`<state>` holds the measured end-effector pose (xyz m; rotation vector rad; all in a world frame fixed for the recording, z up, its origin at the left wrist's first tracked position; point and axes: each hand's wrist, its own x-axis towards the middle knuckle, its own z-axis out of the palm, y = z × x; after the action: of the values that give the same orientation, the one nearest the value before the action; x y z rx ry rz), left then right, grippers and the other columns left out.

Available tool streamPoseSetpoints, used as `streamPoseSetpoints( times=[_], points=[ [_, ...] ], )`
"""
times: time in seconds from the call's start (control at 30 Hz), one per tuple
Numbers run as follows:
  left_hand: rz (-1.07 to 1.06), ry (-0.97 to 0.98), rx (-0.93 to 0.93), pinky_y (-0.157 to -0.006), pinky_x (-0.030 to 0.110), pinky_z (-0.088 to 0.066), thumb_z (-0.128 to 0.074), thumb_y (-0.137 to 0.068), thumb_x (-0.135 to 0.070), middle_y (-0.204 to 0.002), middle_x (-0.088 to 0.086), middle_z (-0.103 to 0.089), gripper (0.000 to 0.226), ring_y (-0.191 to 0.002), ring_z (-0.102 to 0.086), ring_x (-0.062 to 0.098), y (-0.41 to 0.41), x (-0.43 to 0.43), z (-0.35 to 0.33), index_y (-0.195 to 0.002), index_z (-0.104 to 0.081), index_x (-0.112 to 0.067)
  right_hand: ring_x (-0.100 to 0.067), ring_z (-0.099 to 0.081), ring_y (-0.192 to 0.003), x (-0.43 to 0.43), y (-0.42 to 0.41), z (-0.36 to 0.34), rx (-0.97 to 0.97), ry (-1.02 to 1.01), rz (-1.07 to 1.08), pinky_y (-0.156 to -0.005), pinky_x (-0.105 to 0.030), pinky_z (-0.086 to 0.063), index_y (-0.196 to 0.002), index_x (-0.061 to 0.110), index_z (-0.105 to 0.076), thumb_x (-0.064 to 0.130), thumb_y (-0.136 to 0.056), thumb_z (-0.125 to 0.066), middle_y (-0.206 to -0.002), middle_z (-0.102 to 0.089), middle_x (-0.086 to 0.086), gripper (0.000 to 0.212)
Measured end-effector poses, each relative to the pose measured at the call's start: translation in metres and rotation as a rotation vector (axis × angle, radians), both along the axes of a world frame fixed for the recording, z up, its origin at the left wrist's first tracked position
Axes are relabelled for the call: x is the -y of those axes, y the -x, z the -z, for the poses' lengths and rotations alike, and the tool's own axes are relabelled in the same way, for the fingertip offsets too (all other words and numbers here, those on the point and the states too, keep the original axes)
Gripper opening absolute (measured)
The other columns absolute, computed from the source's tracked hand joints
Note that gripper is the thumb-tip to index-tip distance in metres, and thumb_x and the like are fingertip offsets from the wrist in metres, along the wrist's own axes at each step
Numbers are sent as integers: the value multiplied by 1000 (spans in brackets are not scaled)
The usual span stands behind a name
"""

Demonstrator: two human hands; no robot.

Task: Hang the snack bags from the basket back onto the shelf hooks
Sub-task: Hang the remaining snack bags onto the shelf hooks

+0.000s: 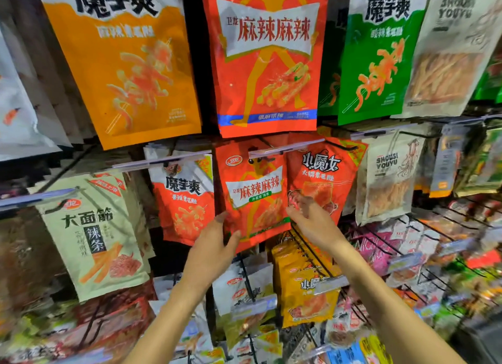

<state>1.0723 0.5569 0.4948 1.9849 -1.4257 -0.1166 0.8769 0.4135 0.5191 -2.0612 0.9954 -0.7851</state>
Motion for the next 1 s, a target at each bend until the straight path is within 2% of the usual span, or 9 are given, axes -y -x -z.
streamPoseSetpoints(
  times=[0.1, 0.17, 0.23, 0.3, 0.5, 0.63, 0.7, 0.9, 1.0],
  points=[
    [-6, -52, 257, -94, 38, -47, -50, -99, -45, -135, 2, -56, 48, -124, -52, 25, 2, -7, -7, -139, -48, -18, -24, -41, -138, -2, 16, 3, -267, 146, 48, -110, -37, -37, -147, 12, -37, 43, -98, -53, -146, -46, -4, 60],
    [-32, -81, 394, -95, 43, -45, -50, -99, -43, -139, 4, -52, 46, -128, -48, 28, 9, -9, -12, -137, -50, -18, -30, -43, -133, -1, 28, 4, -521, 255, 99, -104, -46, -42, -145, 14, -38, 47, -96, -53, -143, -47, -9, 61],
    [-42, -170, 512, -102, 47, -40, -48, -98, -45, -146, 6, -46, 49, -136, -39, 32, 20, -8, -16, -140, -44, -19, -31, -38, -135, -1, 39, 0, -709, 313, 116, -105, -48, -40, -147, 17, -34, 46, -95, -51, -147, -41, -9, 62],
    [-35, -282, 581, -107, 49, -35, -45, -98, -49, -151, 7, -39, 54, -140, -32, 34, 31, -3, -18, -143, -37, -21, -31, -33, -138, 1, 50, -2, -809, 355, 116, -107, -47, -37, -147, 18, -33, 47, -96, -50, -151, -35, -8, 62],
    [-4, -503, 556, -110, 50, -32, -41, -99, -51, -150, 10, -34, 59, -141, -26, 34, 71, 18, -27, -148, -28, -21, -31, -43, -130, 12, 88, 1, -874, 507, 127, -96, -43, -45, -143, 15, -39, 48, -94, -51, -141, -44, -10, 60],
    [-42, -510, 540, -109, 49, -31, -42, -98, -55, -155, 7, -32, 66, -142, -25, 34, 99, 39, -33, -153, -23, -24, -31, -48, -124, 23, 112, -3, -867, 543, 107, -96, -45, -46, -136, 17, -46, 48, -89, -56, -130, -50, -8, 57],
    [-55, -505, 530, -108, 50, -32, -43, -98, -55, -157, 5, -28, 66, -143, -26, 33, 114, 50, -34, -152, -25, -24, -32, -46, -127, 28, 123, -4, -853, 549, 82, -98, -46, -45, -136, 15, -46, 46, -89, -57, -132, -49, -9, 57],
    [-105, -500, 469, -110, 50, -35, -43, -98, -54, -153, 8, -36, 61, -143, -28, 34, 148, 79, -27, -148, -30, -22, -32, -43, -130, 46, 142, 1, -850, 572, 4, -100, -45, -42, -136, 10, -45, 42, -94, -54, -136, -46, -13, 53],
    [-121, -460, 405, -103, 47, -44, -44, -99, -52, -148, 8, -43, 62, -137, -38, 32, 159, 94, -25, -150, -28, -21, -34, -45, -125, 56, 140, 6, -779, 513, -5, -98, -47, -43, -135, 9, -45, 40, -96, -51, -134, -47, -14, 49]
  ],
)
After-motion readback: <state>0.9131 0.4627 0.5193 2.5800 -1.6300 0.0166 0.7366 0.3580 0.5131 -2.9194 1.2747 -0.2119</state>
